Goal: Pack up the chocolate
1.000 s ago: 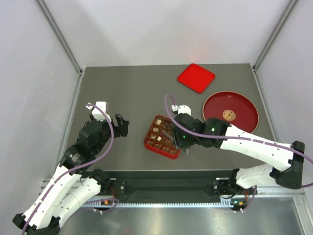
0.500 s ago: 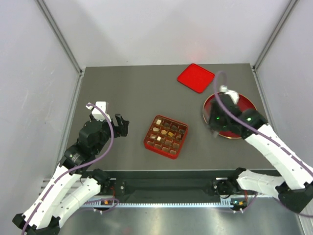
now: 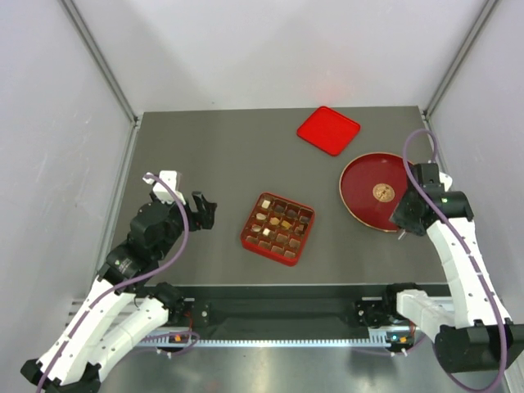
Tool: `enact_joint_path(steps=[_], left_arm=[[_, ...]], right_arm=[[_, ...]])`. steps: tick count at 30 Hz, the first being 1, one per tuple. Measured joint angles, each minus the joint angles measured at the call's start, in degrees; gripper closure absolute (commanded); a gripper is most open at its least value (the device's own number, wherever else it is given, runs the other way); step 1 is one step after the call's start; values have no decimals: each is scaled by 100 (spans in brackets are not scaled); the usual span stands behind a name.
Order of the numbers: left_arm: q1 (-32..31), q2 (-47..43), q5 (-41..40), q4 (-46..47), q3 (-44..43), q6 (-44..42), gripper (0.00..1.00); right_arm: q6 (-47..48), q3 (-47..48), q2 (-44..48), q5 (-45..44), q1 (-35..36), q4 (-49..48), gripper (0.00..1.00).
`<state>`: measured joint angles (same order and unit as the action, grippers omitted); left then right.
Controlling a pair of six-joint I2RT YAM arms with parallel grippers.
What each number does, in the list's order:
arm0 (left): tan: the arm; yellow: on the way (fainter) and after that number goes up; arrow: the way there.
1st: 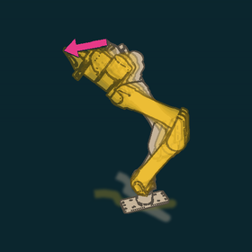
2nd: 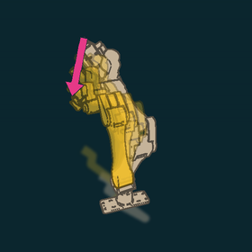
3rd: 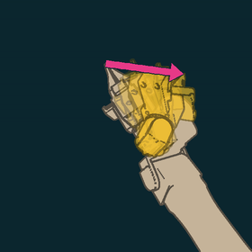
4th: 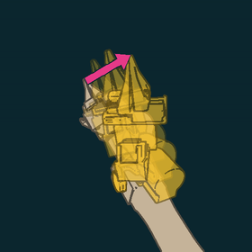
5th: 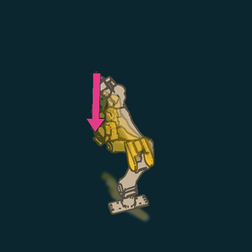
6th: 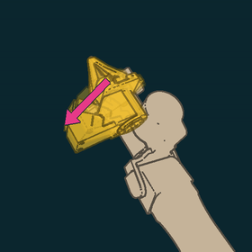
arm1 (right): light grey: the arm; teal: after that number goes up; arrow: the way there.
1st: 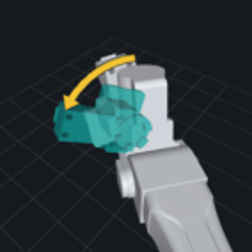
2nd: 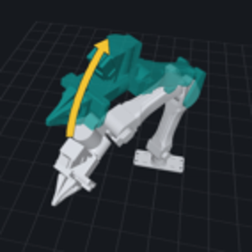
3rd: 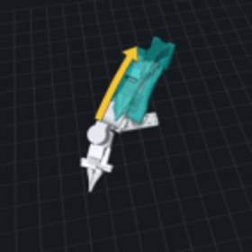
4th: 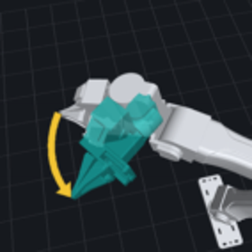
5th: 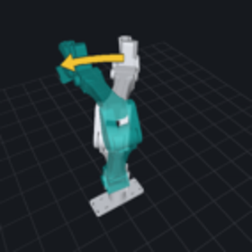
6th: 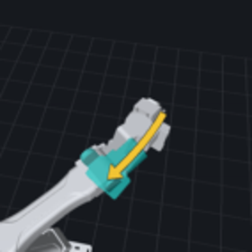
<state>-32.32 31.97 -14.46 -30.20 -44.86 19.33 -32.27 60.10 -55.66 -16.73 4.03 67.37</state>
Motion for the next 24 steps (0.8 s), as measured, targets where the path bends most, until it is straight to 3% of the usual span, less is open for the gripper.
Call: enact_joint_path(steps=[24], left_arm=[[0, -66, 153, 7, 0, 0, 14]], right_arm=[[428, -179, -28, 173, -271, 0, 62]])
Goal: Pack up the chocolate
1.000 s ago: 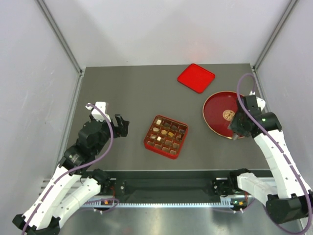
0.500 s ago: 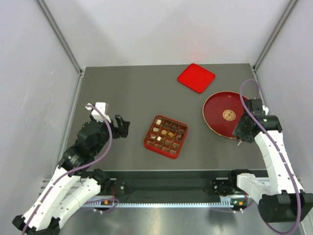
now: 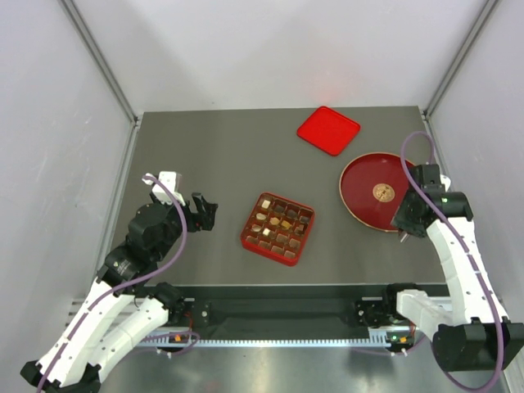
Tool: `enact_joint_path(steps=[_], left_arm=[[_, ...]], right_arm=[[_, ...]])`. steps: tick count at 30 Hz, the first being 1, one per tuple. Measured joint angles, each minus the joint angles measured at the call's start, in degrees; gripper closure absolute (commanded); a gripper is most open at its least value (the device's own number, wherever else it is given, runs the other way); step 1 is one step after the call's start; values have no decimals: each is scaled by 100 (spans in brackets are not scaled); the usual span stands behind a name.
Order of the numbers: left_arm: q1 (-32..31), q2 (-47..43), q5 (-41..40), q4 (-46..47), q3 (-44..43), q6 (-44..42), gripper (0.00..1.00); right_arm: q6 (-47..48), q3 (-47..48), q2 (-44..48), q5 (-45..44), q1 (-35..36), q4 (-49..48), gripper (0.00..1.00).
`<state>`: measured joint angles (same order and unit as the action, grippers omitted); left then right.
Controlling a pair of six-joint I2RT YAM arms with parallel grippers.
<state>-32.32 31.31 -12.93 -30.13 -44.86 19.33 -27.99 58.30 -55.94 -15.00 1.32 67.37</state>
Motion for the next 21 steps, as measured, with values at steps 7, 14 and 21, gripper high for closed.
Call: enact_joint_path(steps=[7, 14, 21], left_arm=[[0, 0, 0, 0, 0, 0, 14], [0, 2, 0, 0, 2, -2, 14], [0, 7, -2, 0, 2, -2, 14]], right_arm=[[107, 0, -7, -146, 0, 20, 61], [203, -33, -9, -17, 0, 9, 61], [247, -177, -9, 186, 0, -7, 61]])
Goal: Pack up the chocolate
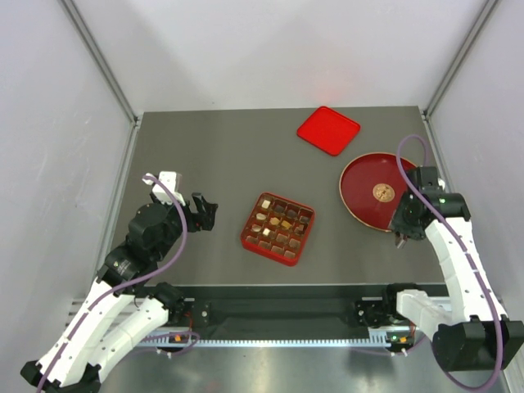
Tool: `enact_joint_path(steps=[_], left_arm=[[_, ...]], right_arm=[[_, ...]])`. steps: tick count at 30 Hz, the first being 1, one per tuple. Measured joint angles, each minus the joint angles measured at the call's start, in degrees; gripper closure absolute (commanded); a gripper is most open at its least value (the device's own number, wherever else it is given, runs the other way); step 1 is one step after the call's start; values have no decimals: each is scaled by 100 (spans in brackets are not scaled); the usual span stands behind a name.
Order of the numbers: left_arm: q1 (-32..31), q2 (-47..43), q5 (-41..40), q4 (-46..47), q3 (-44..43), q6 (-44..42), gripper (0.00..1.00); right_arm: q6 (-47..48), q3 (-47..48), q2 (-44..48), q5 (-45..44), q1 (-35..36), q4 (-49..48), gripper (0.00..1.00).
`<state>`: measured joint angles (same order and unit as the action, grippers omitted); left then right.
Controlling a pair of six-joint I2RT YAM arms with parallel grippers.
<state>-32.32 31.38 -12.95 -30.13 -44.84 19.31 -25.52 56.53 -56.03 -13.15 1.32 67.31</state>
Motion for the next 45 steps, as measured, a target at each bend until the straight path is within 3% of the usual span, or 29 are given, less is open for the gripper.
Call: enact_joint_path(steps=[11, 21, 32, 36, 42, 45], left_arm=[[0, 2, 0, 0, 0, 0, 14], [0, 28, 0, 4, 0, 0, 14], [0, 66, 0, 7, 17, 0, 14], [0, 66, -7, 7, 17, 0, 14], [0, 127, -39, 7, 17, 0, 14], [0, 208, -92, -2, 17, 0, 14]], right_arm=[[-17, -31, 0, 887, 0, -387, 62], [2, -85, -48, 883, 0, -557, 62], [52, -195, -28, 922, 0, -621, 78], [103, 219, -28, 1049, 13, -505, 82], [24, 986, 52, 1137, 555, -562, 83], [-166, 1130, 107, 1117, 1412, -605, 83]])
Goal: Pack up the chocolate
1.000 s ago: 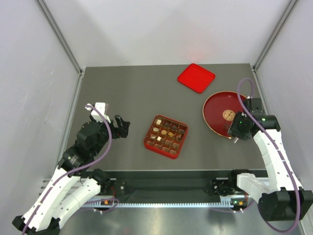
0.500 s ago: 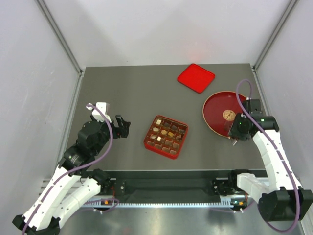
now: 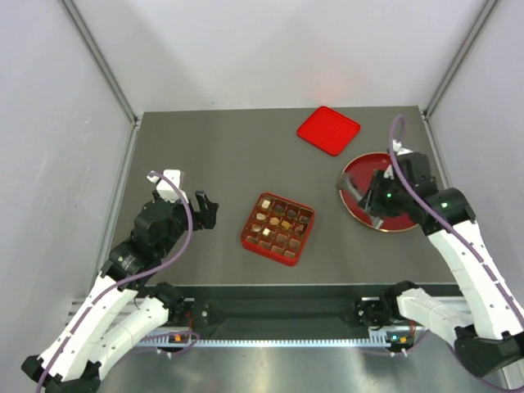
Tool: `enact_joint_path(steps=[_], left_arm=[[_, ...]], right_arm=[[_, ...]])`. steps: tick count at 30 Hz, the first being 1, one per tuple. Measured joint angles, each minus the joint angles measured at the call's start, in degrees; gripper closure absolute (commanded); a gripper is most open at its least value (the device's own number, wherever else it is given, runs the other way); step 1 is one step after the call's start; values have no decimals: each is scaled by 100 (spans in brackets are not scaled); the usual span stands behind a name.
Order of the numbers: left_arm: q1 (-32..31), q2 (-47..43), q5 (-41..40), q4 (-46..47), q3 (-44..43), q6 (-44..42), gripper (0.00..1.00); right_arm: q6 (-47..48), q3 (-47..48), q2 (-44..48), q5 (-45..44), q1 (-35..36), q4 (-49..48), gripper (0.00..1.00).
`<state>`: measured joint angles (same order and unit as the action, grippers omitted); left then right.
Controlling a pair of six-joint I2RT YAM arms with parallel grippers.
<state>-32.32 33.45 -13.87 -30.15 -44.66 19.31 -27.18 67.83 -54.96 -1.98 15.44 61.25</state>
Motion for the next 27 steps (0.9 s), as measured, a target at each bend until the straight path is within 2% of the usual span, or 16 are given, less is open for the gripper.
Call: enact_joint_path(steps=[6, 12, 17, 27], left_arm=[[0, 59, -85, -2, 0, 2, 14], [2, 92, -164, -2, 2, 2, 14], [0, 184, -382, -11, 2, 4, 14], [0, 208, -667, -96, 2, 28, 14]], right_arm=[[-573, -7, 17, -105, 2041, -273, 83], [-1025, -522, 76, -328, 3526, -695, 83], [-1141, -778, -98, -481, 4153, -931, 82], [-1143, -1123, -184, -544, 4365, -1163, 80]])
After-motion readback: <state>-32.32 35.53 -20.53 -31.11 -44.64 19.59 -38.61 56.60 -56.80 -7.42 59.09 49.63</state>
